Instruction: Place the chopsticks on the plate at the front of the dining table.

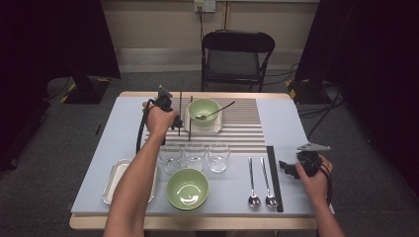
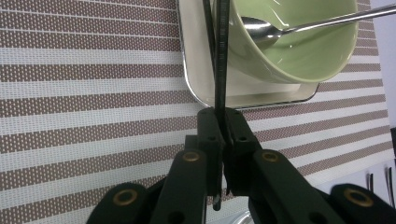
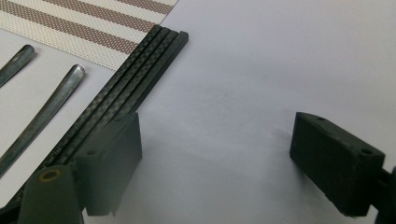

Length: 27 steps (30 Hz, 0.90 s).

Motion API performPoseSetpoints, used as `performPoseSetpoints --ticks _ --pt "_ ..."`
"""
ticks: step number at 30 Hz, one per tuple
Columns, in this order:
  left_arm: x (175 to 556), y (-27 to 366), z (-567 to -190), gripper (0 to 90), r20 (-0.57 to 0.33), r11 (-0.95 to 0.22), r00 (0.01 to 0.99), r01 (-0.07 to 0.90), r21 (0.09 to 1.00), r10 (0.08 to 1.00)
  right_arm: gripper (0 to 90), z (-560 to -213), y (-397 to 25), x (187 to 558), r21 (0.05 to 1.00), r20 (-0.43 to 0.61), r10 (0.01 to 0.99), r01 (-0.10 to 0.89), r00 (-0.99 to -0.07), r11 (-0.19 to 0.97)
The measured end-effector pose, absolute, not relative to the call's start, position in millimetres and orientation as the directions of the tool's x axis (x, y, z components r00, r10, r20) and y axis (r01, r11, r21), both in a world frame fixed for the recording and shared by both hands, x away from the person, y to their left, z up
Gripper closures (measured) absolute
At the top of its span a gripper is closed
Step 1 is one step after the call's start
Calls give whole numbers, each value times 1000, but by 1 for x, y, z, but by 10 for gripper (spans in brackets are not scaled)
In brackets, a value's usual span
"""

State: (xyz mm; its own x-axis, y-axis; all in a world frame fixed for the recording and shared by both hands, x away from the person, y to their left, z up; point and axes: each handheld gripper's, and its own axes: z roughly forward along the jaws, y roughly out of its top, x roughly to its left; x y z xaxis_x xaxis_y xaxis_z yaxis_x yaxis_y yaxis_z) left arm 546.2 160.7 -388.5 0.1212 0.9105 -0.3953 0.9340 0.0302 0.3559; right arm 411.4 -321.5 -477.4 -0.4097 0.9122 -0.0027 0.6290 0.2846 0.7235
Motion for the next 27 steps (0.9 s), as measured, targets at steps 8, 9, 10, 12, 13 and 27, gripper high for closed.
performPoseSetpoints --ticks 8,9,10,12,13,27 --pt "547 159 -392 871 -399 39 111 936 349 910 155 -477 -321 411 724 -3 913 629 -408 284" --pt "548 159 -392 872 -397 32 115 938 345 910 155 -477 -322 411 724 -4 912 628 -411 286" --pt "548 159 -393 871 -399 39 111 937 348 910 154 -477 -322 412 724 -3 912 628 -410 285" --pt "548 160 -393 872 -397 30 117 938 345 910 154 -477 -322 412 724 -4 912 628 -410 285" --pt "548 160 -394 871 -398 33 113 939 343 910 155 -477 -322 411 724 -4 912 628 -411 286" --pt "550 162 -400 871 -400 39 104 942 334 911 155 -477 -321 411 723 -4 912 629 -410 286"
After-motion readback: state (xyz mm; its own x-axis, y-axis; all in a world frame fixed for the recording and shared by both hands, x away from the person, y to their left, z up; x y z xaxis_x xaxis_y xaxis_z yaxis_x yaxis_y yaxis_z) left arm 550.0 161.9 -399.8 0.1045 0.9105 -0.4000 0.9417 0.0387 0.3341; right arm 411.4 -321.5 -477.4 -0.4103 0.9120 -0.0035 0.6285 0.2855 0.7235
